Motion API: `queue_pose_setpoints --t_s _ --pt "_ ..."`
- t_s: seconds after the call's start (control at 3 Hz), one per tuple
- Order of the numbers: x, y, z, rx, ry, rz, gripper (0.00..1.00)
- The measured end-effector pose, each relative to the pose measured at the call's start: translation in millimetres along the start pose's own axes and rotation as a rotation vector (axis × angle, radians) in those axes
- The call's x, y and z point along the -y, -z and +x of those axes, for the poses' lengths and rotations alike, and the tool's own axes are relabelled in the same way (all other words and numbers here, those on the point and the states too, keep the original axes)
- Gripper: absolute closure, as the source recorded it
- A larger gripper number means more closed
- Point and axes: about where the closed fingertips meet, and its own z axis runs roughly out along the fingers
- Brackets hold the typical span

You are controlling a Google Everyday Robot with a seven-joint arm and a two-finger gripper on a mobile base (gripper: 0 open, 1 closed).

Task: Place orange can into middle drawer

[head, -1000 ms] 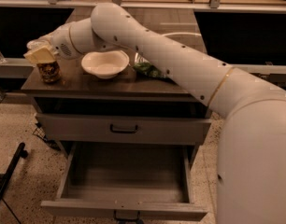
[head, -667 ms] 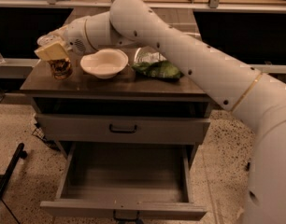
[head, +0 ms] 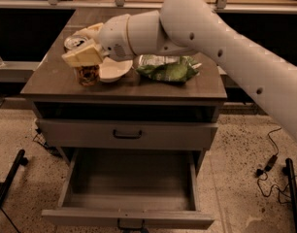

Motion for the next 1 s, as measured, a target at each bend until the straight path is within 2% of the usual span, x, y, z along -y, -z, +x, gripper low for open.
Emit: queue_pose_setpoints --t_s 0.67,1.0 --pt "6 21 17 -0.006 -0.003 0.045 1.0" --pt "-14 29 42 0.043 -0.04 0.036 1.0"
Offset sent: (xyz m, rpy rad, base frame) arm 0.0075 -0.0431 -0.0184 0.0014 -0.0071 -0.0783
